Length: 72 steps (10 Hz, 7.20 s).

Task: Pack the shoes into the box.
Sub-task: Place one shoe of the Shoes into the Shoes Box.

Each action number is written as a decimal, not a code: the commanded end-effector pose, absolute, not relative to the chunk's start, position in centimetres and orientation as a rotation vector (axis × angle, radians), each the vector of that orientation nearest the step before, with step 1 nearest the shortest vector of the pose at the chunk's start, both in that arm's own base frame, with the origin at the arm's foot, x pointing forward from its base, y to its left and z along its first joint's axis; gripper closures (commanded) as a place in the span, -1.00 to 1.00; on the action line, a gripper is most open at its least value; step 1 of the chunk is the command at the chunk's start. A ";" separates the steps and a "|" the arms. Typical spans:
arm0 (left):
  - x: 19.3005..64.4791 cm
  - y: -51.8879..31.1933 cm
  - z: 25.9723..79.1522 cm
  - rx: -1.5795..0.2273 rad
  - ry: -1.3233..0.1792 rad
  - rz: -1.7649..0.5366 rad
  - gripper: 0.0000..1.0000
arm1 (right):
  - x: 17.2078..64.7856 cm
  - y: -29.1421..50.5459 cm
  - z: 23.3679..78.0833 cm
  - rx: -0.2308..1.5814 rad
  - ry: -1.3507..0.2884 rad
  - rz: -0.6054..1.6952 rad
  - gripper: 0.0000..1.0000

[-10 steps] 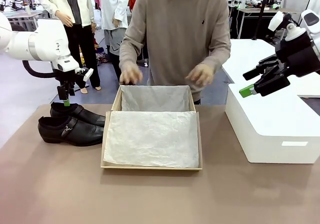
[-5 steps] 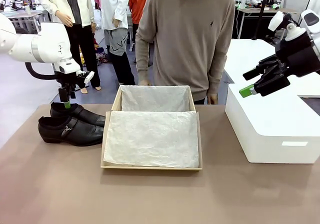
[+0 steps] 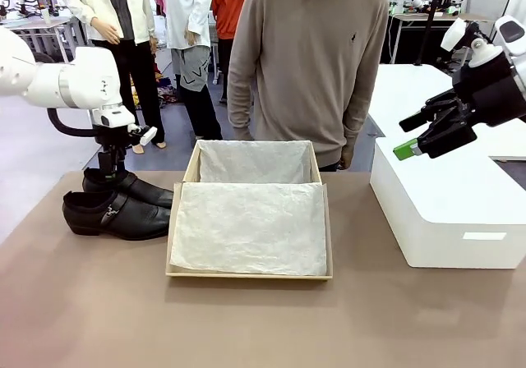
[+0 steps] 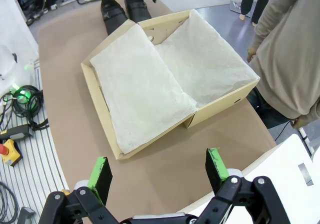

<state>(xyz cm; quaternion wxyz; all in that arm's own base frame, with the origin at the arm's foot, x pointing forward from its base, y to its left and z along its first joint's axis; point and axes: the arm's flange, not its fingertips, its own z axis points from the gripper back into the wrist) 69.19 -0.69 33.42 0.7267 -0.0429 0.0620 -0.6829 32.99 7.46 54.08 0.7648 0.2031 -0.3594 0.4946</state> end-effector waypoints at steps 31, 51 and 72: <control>61.3 -7.1 54.2 -0.020 0.032 -1.269 1.00 | 33.4 7.4 54.1 0.458 -0.802 1.100 -1.00; 60.6 -20.8 55.1 -0.051 0.080 -1.337 1.00 | 33.4 7.4 54.1 0.458 -0.802 1.100 -1.00; 64.8 -30.4 46.6 -0.023 -0.003 -1.518 1.00 | 33.4 7.4 54.1 0.458 -0.802 1.100 -1.00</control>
